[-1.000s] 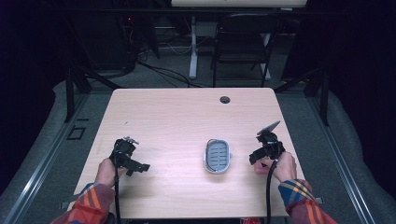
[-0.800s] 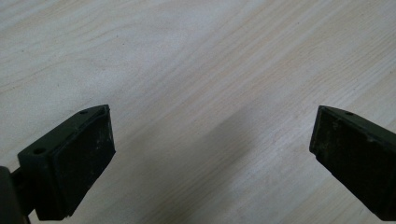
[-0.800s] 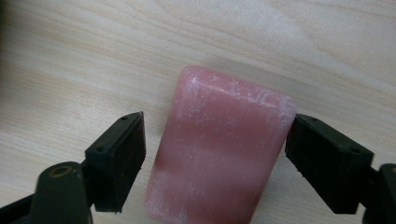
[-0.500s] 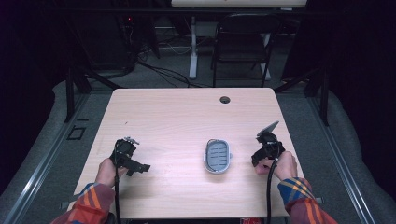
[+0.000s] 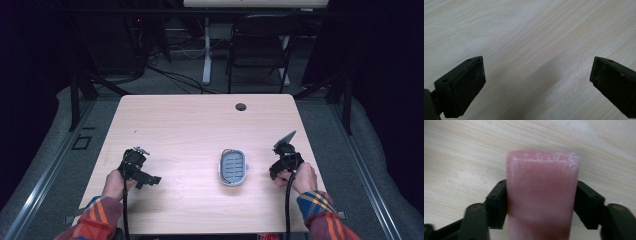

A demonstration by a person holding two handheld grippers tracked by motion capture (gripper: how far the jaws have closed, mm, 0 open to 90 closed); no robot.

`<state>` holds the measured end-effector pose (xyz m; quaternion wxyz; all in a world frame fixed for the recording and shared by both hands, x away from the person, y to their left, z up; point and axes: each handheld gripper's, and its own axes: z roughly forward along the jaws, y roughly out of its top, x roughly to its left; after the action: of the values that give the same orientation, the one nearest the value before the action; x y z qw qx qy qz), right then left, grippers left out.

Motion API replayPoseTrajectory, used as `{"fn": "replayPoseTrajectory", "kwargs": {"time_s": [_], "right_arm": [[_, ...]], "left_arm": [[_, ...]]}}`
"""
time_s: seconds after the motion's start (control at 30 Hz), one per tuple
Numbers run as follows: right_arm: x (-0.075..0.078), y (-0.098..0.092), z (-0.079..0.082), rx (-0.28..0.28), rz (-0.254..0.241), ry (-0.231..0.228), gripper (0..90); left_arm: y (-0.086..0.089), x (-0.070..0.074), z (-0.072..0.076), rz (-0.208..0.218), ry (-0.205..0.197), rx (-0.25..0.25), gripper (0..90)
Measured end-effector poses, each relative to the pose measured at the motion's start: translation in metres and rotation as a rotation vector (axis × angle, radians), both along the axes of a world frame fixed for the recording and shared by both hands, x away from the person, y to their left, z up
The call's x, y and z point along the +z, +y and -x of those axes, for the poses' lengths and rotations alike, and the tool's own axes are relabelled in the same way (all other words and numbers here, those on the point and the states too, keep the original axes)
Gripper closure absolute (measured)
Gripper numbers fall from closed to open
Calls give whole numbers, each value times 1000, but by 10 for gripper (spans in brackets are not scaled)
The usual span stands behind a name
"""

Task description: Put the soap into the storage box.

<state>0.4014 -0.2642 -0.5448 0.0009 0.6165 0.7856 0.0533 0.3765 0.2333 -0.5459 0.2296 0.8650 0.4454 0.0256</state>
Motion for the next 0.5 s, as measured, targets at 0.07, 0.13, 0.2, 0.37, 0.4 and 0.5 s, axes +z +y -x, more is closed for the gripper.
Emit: {"fn": "replayPoseTrajectory", "kwargs": {"time_s": [0.07,0.13,0.2,0.37,0.4,0.5], "right_arm": [[0,2,1,2,17,-17,364],[1,2,0,14,23,-8,364],[0,3,1,8,22,-19,366],[6,-1,-1,29,9,13,367],[7,-2,1,11,-25,-16,367],[13,-4,2,15,-37,-18,367]], "left_arm": [[0,0,0,0,-2,1,1],[0,0,0,0,-3,-1,1],[0,1,1,1,-3,1,1],[0,1,0,8,-10,-4,1],[0,1,1,8,-11,-3,1],[0,1,1,6,-11,-5,1]]}}
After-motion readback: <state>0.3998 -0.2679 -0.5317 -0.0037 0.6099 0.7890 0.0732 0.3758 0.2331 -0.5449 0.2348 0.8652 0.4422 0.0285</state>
